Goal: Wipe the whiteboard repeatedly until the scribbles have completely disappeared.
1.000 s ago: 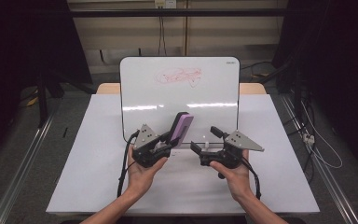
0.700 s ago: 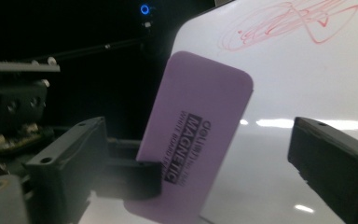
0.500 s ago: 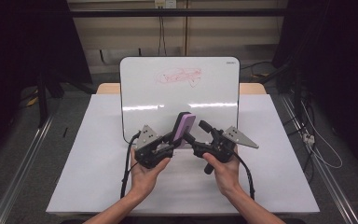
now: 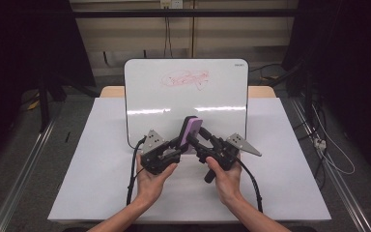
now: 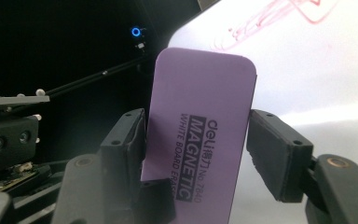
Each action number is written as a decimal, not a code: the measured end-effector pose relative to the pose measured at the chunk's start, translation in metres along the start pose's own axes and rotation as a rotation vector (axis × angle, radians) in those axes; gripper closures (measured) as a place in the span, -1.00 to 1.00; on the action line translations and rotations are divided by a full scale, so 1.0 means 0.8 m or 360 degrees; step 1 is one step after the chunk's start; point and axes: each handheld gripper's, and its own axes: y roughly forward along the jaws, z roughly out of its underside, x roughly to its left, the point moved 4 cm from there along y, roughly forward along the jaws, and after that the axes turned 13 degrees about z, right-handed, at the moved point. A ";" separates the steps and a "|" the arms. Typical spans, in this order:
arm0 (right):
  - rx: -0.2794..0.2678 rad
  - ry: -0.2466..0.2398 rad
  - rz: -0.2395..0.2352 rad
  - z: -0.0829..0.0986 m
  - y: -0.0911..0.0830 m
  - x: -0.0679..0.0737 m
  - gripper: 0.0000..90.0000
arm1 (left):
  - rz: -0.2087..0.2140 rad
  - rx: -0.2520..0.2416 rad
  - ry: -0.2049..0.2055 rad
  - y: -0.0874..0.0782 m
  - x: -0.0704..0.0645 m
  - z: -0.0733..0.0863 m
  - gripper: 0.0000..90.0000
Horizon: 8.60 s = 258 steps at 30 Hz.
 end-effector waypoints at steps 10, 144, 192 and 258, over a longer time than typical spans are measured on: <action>0.0015 0.0025 0.0006 0.003 0.001 0.001 -0.10 | 0.0016 0.0001 -0.0044 0.003 0.000 0.004 0.42; 0.0121 -0.1441 0.0752 -0.113 0.174 0.006 -0.06 | -0.0438 0.0293 -0.0014 -0.159 0.082 0.084 -0.89; 0.0096 -0.1494 0.0844 -0.154 0.194 0.004 -0.07 | -0.0426 0.0277 -0.0009 -0.162 0.080 0.083 -0.89; -0.0035 -0.0998 0.0788 -0.154 0.068 -0.084 -0.06 | -0.0433 0.0272 -0.0035 -0.164 0.083 0.084 -0.87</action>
